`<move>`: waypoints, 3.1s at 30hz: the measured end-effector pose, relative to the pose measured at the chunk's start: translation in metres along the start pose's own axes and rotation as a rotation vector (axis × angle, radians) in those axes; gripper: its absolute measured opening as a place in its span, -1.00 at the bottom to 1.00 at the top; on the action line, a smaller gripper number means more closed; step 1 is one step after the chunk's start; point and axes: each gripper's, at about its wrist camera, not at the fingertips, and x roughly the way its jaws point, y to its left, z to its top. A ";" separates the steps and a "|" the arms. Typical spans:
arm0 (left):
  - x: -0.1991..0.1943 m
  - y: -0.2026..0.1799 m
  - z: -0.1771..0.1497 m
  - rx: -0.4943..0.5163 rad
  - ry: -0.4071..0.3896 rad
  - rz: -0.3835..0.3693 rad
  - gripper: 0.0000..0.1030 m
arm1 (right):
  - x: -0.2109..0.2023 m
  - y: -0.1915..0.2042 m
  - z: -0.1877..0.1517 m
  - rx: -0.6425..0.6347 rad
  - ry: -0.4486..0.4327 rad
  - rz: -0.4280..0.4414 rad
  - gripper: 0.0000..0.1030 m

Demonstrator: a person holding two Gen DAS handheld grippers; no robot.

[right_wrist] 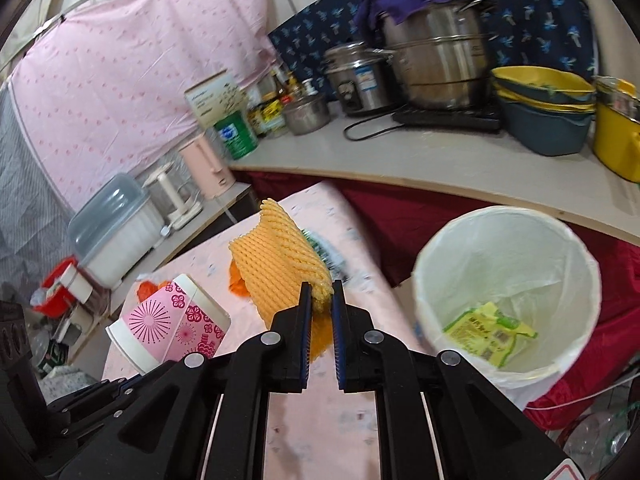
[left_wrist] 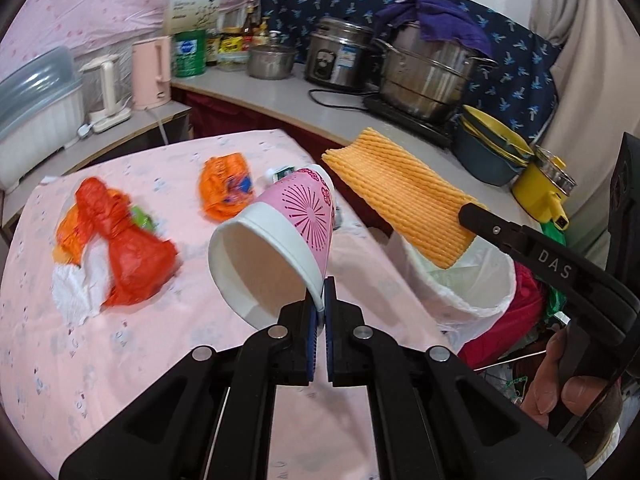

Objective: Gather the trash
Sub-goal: 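Carry the foam net to the bin with the right gripper while the left gripper carries the cup, then open both grippers to drop the foam net and paper cup into the bin, then move both grippers back toward the red plastic bag and white tissue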

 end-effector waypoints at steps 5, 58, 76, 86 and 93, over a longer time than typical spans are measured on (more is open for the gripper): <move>0.007 -0.035 0.007 0.056 -0.004 -0.041 -0.95 | -0.022 -0.033 0.006 0.036 -0.055 -0.072 -0.81; 0.065 -0.078 0.054 0.094 -0.056 -0.020 0.15 | -0.009 -0.099 0.010 0.152 -0.078 -0.200 -0.16; -0.006 0.097 0.017 -0.152 -0.072 0.220 0.22 | 0.032 0.048 -0.010 -0.059 0.043 -0.006 -0.16; -0.030 0.177 -0.010 -0.270 -0.054 0.334 0.33 | 0.066 0.138 -0.043 -0.188 0.135 0.082 -0.05; -0.036 0.219 -0.027 -0.328 -0.038 0.379 0.51 | 0.091 0.178 -0.062 -0.248 0.195 0.117 0.07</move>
